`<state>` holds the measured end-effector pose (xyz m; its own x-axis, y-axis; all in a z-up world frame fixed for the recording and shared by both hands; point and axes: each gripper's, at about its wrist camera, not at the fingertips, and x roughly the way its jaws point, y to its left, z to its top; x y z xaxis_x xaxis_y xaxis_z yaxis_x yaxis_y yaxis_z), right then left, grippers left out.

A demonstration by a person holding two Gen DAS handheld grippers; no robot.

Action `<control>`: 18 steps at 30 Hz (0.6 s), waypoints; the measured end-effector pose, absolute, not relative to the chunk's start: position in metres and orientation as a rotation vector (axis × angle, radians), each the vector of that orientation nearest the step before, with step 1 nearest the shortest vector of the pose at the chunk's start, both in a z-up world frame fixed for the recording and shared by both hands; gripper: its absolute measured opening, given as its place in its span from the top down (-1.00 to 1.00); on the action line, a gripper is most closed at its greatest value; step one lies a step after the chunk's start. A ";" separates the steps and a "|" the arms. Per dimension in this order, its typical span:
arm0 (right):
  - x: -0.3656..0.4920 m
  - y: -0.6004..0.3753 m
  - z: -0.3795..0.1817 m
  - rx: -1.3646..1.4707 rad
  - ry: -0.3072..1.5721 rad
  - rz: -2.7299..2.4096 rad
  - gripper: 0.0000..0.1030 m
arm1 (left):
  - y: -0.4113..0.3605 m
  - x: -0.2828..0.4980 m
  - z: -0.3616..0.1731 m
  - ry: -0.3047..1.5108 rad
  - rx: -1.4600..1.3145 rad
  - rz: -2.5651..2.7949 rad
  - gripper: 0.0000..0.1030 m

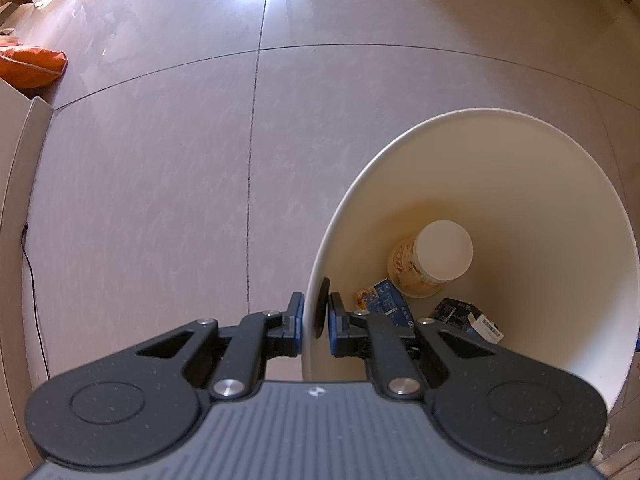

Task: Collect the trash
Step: 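Move the open right gripper down onto the orange peel half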

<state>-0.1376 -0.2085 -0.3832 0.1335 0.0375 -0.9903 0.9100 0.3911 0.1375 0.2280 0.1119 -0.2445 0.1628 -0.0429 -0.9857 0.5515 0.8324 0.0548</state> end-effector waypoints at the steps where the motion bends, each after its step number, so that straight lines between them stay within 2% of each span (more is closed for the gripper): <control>1: -0.139 -0.211 -0.387 0.982 1.278 -0.815 -1.00 | 0.112 0.228 -0.245 1.352 0.457 -0.444 0.80; 18: -0.159 -0.229 -0.439 1.043 1.295 -0.863 -1.00 | 0.110 0.226 -0.243 1.344 0.461 -0.453 0.81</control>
<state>-0.1595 -0.2287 -0.4393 0.1044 0.0599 -0.9927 0.9392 0.3224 0.1182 0.2262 0.1104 -0.2433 0.1678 -0.0465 -0.9847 0.5590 0.8273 0.0562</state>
